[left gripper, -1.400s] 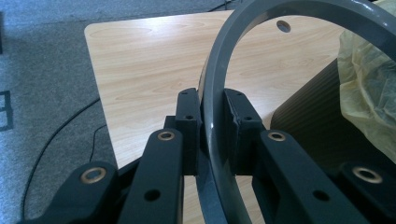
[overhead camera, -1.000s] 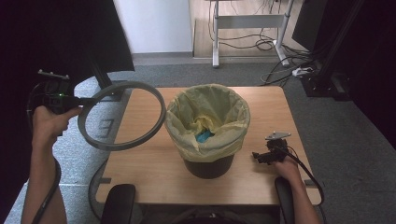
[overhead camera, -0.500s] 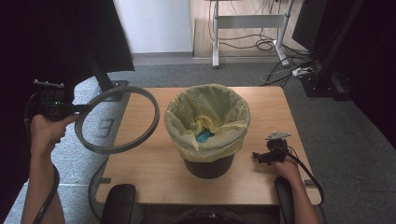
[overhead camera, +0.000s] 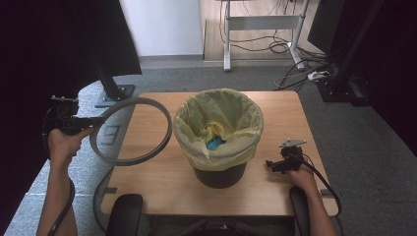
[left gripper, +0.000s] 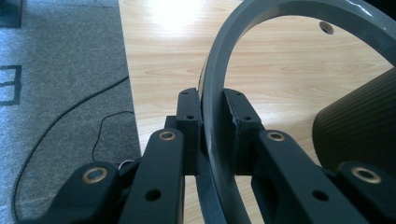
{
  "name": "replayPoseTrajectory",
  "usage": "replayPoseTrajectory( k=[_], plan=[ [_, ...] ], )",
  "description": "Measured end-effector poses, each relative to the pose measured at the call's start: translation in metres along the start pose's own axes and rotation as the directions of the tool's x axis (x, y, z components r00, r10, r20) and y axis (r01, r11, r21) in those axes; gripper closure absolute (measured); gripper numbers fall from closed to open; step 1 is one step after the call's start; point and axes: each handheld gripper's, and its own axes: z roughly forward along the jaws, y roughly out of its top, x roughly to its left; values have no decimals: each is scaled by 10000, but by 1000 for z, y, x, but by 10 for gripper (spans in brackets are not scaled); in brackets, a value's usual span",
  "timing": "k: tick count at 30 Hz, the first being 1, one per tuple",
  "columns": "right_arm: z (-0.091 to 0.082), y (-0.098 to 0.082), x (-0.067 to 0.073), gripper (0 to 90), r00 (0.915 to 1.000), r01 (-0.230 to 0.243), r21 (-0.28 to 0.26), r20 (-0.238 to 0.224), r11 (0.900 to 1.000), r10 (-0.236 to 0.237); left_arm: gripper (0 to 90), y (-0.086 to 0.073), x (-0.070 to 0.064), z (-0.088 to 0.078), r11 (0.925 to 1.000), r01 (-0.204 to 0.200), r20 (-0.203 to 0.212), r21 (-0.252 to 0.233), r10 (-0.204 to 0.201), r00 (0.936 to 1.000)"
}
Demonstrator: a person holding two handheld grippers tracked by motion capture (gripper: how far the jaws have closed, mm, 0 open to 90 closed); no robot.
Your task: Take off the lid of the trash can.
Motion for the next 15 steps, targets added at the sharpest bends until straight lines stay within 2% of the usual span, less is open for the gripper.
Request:
replayPoseTrajectory(
  k=[15],
  plan=[
    [0, 0, 0, 0, 10000, -11, -12, 8, 10000, 11, 781, -24, 6, 43, 9999, 144, -301, 17, -144, 9994]
  ],
)
